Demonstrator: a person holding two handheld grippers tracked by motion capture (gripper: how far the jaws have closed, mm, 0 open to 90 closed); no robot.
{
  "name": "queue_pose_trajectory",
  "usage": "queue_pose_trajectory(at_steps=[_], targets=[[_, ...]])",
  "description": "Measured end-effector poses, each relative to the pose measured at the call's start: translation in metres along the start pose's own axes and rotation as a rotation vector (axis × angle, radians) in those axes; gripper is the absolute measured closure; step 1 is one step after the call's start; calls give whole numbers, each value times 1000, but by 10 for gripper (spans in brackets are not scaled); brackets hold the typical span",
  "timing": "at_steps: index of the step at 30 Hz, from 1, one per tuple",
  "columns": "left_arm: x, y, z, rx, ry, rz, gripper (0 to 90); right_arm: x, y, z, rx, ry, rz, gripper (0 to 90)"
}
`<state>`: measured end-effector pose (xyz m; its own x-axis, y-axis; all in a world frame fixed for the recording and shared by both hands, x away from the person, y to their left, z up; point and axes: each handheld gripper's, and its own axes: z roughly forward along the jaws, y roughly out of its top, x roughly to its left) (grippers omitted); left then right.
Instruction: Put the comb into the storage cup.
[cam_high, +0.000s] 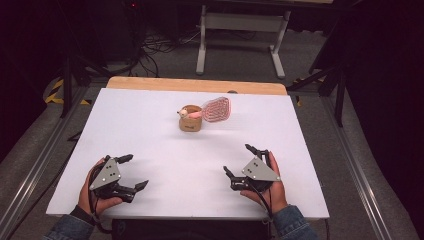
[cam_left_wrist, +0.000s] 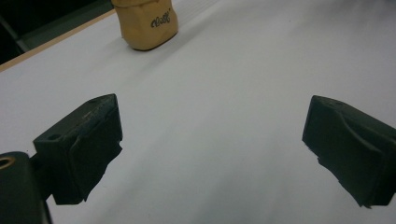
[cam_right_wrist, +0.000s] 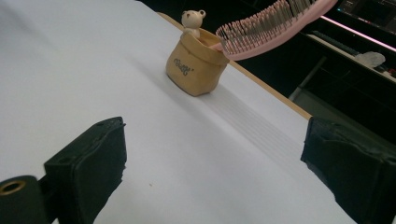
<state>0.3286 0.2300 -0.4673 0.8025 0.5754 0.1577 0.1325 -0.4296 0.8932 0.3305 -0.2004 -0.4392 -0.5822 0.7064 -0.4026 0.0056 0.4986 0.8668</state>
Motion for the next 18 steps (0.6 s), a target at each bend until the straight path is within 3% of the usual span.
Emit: queue_pose_trajectory(at_steps=[7,13,18], targets=[[0,0,0,-4,2,-2,56,-2,-9,-5,27,-3,4,64],[-1,1,1,-3,3,3,56,-9,-21,-15,25,4,57,57],[-1,2,3,-8,0,6,56,-16,-33,-23,56,-15,78,62]])
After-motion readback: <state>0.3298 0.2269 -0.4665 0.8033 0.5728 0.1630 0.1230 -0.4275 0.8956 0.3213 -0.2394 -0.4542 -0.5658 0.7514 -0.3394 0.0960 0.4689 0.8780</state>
